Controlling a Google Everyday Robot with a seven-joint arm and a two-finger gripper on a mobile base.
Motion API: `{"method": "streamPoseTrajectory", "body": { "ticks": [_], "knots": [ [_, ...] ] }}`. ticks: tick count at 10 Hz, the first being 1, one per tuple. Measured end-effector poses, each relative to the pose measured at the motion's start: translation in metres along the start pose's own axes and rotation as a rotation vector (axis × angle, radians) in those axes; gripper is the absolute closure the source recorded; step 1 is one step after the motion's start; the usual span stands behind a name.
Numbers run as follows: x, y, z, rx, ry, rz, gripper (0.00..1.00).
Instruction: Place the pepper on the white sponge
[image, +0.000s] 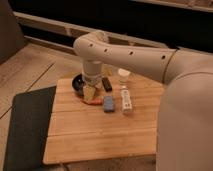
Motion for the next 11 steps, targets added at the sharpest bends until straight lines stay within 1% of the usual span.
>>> {"method": "streamPoseTrajectory", "body": {
  "ticks": [2,3,6,8,11],
  "knots": [
    [0.001,-0.018,0.002,0.053,-0.030,-0.060,0.35],
    [0.000,-0.023,0.005,0.067,-0.050,-0.087,0.35],
    [0.009,-0.029,0.023,0.055,-0.059,-0.128,0.35],
    [0.018,-0.041,0.036,0.054,-0.041,-0.147,0.35],
    [0.031,-0.066,0.056,0.040,0.007,-0.157,0.35]
  ]
}}
